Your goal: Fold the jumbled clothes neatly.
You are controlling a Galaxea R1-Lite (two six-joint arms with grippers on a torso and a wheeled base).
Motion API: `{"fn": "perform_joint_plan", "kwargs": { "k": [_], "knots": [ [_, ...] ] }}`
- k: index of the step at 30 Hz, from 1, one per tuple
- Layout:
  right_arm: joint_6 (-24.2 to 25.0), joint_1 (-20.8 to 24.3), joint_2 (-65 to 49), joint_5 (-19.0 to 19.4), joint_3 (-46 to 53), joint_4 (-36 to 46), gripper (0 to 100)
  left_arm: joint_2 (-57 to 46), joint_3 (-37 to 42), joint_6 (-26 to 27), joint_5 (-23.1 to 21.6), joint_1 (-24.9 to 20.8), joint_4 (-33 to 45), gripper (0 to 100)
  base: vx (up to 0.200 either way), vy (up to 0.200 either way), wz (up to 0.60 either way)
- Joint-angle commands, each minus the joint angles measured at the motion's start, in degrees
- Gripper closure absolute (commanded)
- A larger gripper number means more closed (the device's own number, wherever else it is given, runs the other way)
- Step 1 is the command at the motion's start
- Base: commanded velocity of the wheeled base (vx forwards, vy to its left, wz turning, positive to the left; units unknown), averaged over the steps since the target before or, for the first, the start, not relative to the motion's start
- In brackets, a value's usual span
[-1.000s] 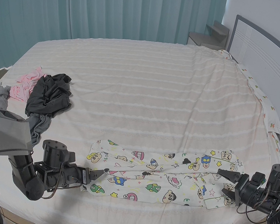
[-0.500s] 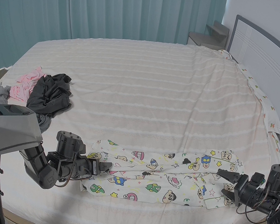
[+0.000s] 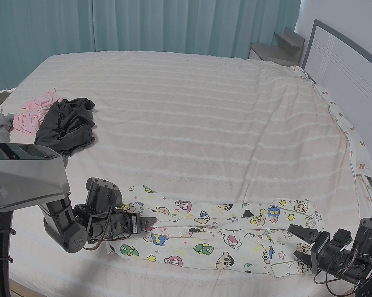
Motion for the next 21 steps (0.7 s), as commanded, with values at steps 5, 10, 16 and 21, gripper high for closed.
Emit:
{"fn": "perform_joint_plan", "kwargs": {
  "k": [5, 10, 16, 21],
  "knots": [
    [0.01, 0.03, 0.11, 0.02, 0.01, -0.02, 0, 0.60, 0.69, -0.14, 0.22, -0.89, 0.17, 100, 0.000, 0.000, 0.00],
    [0.01, 0.03, 0.02, 0.02, 0.01, -0.02, 0, -0.55, 2.28, -0.23, 0.22, -0.89, 0.08, 100, 0.000, 0.000, 0.00],
    [0.01, 0.03, 0.02, 0.02, 0.01, -0.02, 0, -3.62, 3.42, -0.23, 0.31, -0.27, 0.08, 100, 0.000, 0.000, 0.00],
    [0.01, -0.06, 0.02, 0.02, 0.01, -0.02, 0, -6.44, 4.74, -0.23, 0.22, 0.69, 0.52, 100, 0.000, 0.000, 0.00]
  ]
}}
